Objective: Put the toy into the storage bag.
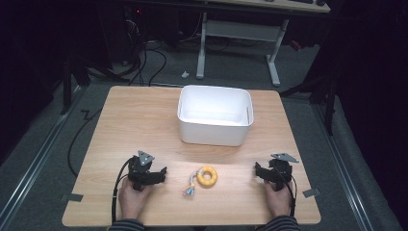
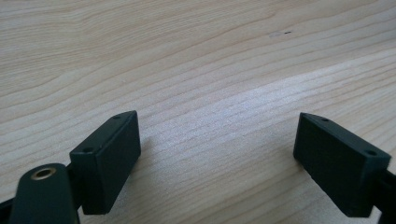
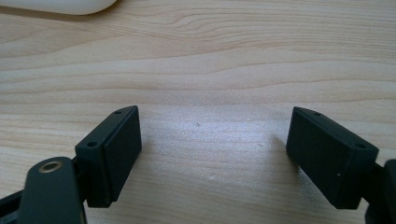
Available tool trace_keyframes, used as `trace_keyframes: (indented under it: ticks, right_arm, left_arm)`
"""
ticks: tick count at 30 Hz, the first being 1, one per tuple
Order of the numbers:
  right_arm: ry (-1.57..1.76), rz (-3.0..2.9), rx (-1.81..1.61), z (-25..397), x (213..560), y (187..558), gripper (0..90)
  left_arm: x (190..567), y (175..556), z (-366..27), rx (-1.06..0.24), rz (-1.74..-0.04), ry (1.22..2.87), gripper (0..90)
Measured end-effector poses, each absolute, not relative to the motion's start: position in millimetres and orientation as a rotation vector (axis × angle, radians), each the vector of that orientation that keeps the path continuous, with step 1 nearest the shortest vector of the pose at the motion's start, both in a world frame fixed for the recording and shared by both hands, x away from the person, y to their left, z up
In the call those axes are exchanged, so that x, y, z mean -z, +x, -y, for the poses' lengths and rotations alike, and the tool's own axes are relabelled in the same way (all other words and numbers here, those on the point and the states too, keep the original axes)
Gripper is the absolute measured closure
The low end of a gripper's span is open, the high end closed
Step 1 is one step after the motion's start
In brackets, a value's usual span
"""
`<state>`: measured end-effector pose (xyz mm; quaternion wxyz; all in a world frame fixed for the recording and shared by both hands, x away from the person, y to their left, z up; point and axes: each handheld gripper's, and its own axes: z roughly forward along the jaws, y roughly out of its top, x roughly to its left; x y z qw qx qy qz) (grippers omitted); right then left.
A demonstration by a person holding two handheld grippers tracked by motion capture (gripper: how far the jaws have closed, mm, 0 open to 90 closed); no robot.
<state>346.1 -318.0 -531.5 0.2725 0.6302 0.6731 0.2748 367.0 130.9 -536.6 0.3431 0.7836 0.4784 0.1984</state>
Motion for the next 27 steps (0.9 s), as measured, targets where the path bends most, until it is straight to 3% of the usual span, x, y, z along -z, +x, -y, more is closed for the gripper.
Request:
trace_keyframes:
  ticks: [27]
  right_arm:
    - [1.695,-1.818,-0.741,316.0,531.4,345.4,17.8]
  left_arm:
    - [536.5,367.1,-131.0,-0.515,-1.243,2.037,15.1]
